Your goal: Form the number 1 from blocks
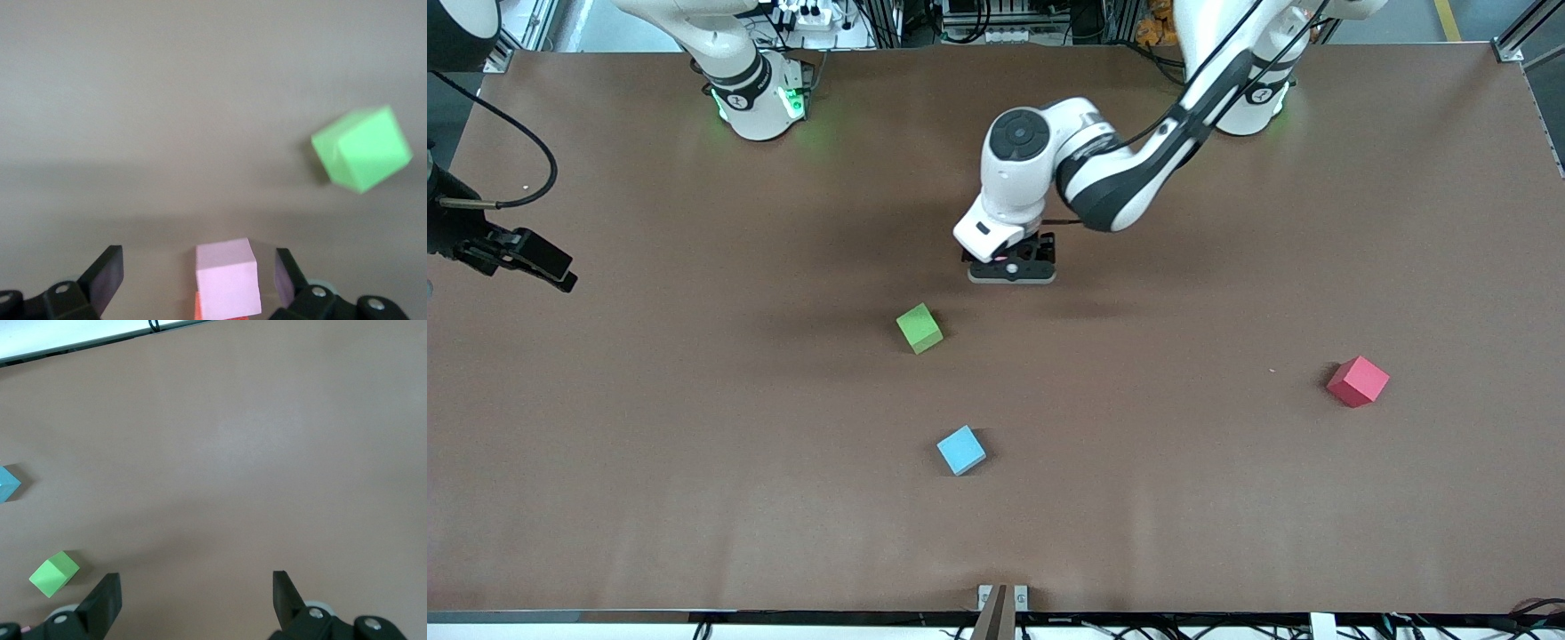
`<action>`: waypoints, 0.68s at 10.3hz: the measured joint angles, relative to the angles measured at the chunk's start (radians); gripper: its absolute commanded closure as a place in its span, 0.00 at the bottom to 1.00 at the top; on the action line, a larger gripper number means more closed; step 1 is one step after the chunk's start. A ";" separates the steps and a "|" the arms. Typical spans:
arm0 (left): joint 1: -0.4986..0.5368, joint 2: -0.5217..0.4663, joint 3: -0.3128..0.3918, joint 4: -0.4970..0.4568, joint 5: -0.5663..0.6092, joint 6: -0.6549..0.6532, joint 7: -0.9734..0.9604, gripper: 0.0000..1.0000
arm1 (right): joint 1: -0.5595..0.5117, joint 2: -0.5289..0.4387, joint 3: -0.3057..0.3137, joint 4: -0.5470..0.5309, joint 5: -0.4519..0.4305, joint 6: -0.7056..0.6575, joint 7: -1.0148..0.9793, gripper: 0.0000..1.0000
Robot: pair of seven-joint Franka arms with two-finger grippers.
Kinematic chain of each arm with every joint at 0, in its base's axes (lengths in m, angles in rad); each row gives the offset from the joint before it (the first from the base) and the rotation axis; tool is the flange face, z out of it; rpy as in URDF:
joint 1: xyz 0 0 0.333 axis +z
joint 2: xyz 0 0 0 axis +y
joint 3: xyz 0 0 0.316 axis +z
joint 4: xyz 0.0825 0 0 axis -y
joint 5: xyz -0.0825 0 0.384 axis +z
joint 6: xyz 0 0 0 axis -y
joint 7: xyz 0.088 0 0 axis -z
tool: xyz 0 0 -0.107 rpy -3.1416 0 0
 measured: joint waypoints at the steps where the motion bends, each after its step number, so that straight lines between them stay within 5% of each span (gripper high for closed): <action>1: 0.055 -0.071 0.002 0.002 -0.025 -0.040 0.001 0.00 | 0.000 0.000 0.000 0.000 0.000 0.000 0.000 0.00; 4: 0.216 -0.223 0.011 0.001 -0.035 -0.127 0.016 0.00 | 0.000 0.001 0.001 0.001 0.012 -0.001 0.000 0.00; 7: 0.316 -0.315 0.100 -0.001 -0.036 -0.206 0.323 0.00 | 0.000 0.001 0.002 0.004 0.023 -0.001 0.000 0.00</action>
